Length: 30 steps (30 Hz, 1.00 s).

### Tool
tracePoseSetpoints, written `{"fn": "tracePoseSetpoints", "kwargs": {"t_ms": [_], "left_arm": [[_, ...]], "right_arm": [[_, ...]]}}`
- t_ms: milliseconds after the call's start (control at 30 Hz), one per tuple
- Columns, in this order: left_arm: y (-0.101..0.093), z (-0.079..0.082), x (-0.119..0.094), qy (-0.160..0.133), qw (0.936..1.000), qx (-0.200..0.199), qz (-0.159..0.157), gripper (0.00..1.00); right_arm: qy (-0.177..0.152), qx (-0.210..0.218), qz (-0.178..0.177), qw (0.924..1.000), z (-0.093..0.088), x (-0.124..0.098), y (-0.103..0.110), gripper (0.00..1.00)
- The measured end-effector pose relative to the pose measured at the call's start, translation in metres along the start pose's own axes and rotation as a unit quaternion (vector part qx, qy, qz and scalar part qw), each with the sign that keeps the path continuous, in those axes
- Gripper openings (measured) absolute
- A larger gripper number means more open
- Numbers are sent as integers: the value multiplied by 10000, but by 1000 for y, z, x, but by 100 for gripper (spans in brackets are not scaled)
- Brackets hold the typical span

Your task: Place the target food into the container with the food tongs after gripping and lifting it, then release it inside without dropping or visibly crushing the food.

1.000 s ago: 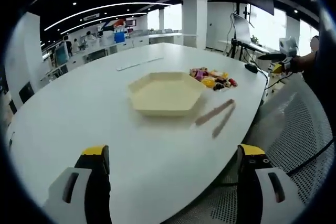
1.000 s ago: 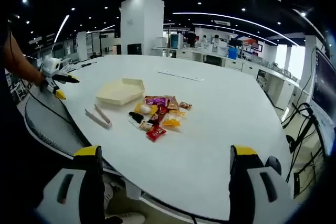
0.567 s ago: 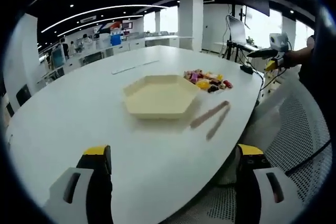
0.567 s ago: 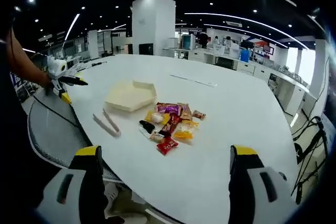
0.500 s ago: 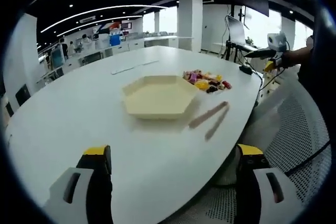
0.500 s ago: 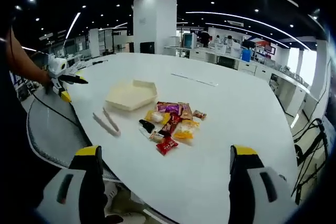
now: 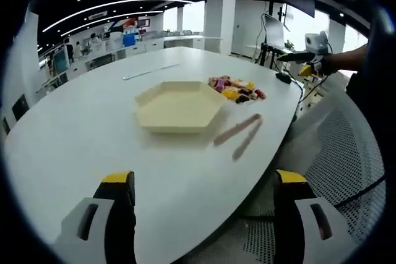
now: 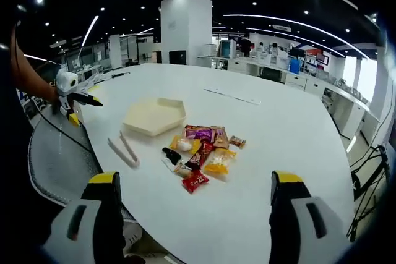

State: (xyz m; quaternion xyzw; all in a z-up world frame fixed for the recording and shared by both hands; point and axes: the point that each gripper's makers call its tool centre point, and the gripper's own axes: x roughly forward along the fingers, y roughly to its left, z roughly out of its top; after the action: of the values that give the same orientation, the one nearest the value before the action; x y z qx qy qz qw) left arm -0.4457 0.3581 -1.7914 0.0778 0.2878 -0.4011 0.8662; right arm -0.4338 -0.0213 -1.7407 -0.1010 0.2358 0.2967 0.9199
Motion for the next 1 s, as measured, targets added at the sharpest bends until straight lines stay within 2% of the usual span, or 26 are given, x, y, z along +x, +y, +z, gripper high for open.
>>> {"fn": "tracePoseSetpoints", "kwargs": {"t_ms": [67,167,233,300,333,400,467,500,600,667,700,733,767,800,833,867,1000], "left_arm": [[0,0,-2,10,10000,-59,5,92],[-5,-6,1,162,9998,-14,-111,91],[-5,-6,1,178,9997,101,-121,91],[-3,-7,1,169,9997,143,-80,90],[0,-8,0,205,9995,234,50,90],[4,-16,2,362,9968,692,145,89],[3,-21,4,383,9969,684,99,87],[2,-25,4,525,9967,623,57,87],[0,-10,2,411,9961,785,-6,81],[-7,-8,0,690,9940,807,-261,75],[-11,-1,3,644,9938,854,-319,72],[-21,13,11,437,9921,1046,-530,71],[-25,15,15,474,9916,1067,-560,71],[-33,14,22,622,9899,1063,-697,72],[-39,10,27,747,9877,1092,-837,72],[-41,4,36,942,9828,1312,-896,71],[-44,2,64,973,9702,1931,-1093,62]], "right_arm": [[219,-6,-52,9997,-5,-1,-1,100],[206,-55,-55,9998,2,-5,2,100],[158,-208,61,9996,6,-3,5,100],[216,-302,88,9993,-1,1,2,100],[267,-288,84,9992,-4,1,1,99],[190,-255,126,9994,-2,0,0,96],[80,-350,219,9991,2,1,1,96],[92,-317,220,9992,0,3,-2,96],[76,-135,228,9996,0,3,-8,96],[6,-101,243,9997,4,-3,-9,94],[-73,-149,242,9996,6,-4,-10,94],[-45,-149,238,9996,3,-3,-11,94],[45,-109,216,9997,-1,-3,-12,94],[362,87,155,9992,-11,-5,-14,94],[403,107,140,9990,-11,-5,-14,93],[233,29,139,9996,-2,-7,-12,93],[118,-66,48,9999,5,-2,-12,92]]}}
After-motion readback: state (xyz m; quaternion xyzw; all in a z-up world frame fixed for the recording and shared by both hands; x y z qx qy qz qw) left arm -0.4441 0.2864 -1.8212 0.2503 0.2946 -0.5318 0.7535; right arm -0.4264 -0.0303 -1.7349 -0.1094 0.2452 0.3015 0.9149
